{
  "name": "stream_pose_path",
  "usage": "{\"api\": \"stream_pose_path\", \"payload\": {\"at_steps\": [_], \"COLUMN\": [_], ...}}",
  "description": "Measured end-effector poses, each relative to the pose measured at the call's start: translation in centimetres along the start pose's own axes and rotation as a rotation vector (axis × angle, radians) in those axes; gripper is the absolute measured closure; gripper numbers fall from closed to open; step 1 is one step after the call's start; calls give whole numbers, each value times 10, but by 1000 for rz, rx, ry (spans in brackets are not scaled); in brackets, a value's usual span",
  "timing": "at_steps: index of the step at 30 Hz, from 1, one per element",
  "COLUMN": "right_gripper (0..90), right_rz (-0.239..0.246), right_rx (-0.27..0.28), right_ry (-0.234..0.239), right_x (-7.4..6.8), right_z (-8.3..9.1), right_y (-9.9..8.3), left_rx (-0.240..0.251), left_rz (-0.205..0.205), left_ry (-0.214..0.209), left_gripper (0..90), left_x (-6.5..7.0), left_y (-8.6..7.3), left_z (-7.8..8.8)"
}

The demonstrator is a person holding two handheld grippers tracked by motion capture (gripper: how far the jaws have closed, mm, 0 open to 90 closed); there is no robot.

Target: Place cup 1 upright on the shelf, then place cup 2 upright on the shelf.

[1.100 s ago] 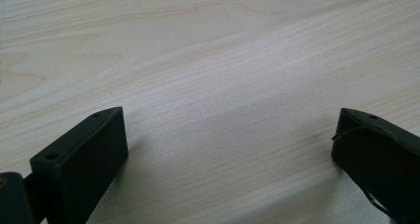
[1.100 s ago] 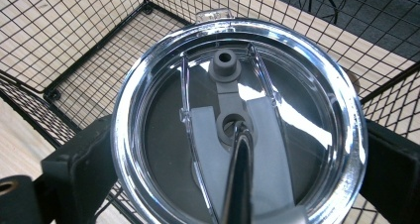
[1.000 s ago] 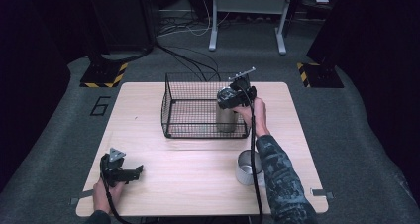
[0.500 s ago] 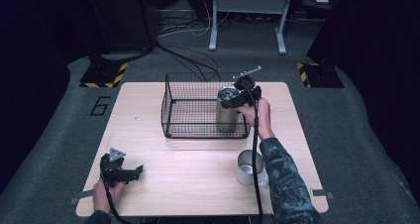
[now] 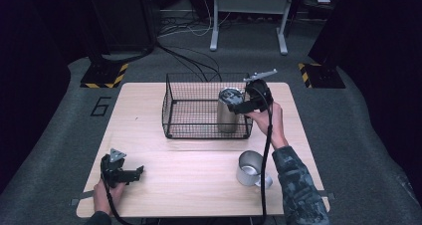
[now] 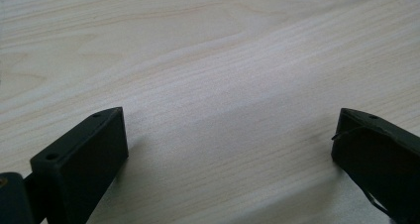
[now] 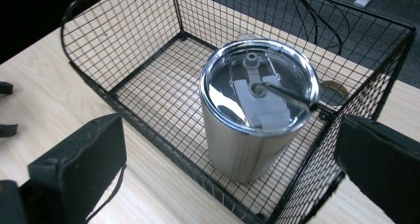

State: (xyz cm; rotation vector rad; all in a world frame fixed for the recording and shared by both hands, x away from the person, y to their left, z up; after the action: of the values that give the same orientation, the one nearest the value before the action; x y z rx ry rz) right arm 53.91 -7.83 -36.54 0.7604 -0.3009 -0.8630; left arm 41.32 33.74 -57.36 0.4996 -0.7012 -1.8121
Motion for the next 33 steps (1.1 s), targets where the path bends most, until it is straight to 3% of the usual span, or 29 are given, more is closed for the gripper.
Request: {"api": "stream_pose_path", "payload": {"at_steps": [15, 25, 33], "right_gripper": [0, 0, 0], "right_rz": [20, -20, -91], "right_rx": [53, 85, 104], "right_ry": [4, -15, -33], "right_x": [-6, 7, 25], "right_z": [44, 64, 69], "right_y": [-36, -73, -112], "left_rx": [4, 4, 5], "left_rz": [1, -1, 1], "left_ry": [1, 4, 4], "left_gripper": [6, 6, 6], "left_x": [0, 0, 0], "left_y": [0, 0, 0], "left_z": [0, 0, 0]}}
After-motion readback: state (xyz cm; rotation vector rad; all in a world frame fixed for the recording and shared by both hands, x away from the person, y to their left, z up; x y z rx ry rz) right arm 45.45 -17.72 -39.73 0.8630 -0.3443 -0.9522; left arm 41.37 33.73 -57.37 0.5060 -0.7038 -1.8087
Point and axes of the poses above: each handheld gripper's, and its own axes: z roughly backward along the jaws, y roughly out of its top, x roughly to its right, the point moved 6 cm from there along -z, roughly forward along the jaws, and after that the axes turned 4 degrees about -x, right-handed, at the moved point
